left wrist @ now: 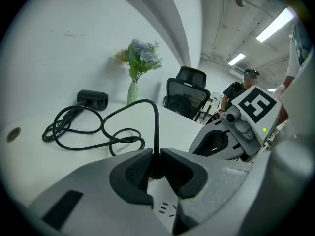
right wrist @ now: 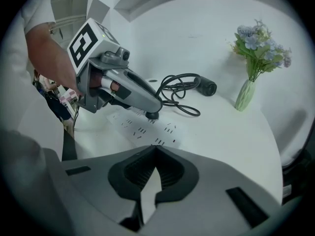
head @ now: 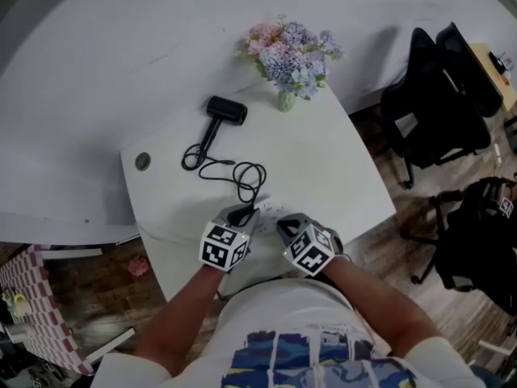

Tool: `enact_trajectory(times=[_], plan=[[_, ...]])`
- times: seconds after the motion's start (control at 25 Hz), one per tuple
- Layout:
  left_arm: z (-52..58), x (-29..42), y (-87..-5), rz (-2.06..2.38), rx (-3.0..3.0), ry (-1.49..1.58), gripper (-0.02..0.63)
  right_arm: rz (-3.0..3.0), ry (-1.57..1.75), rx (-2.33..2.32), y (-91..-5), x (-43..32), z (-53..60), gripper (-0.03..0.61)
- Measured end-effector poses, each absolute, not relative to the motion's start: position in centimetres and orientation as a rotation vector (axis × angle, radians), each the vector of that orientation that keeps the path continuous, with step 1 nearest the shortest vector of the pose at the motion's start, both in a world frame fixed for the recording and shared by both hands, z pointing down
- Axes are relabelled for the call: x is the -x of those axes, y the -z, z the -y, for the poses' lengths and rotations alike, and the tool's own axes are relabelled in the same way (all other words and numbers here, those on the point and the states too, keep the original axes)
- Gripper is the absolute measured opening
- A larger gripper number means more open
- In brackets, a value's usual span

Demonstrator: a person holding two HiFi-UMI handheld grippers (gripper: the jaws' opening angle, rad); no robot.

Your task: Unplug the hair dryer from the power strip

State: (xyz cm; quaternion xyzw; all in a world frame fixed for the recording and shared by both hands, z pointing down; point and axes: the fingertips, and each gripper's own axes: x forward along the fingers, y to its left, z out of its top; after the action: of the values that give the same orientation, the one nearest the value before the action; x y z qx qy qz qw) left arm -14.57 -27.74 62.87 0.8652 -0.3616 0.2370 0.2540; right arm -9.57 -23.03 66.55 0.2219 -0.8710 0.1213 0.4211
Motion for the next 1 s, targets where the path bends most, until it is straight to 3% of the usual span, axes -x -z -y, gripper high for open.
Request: enact_trajectory(times=[1.0], plan=[[27.8, 14.9, -63.1, 0.964, -2.352, -0.604, 0.054, 2.239, -0.366, -0.521, -66.1, 11.5, 24.2, -0.005]])
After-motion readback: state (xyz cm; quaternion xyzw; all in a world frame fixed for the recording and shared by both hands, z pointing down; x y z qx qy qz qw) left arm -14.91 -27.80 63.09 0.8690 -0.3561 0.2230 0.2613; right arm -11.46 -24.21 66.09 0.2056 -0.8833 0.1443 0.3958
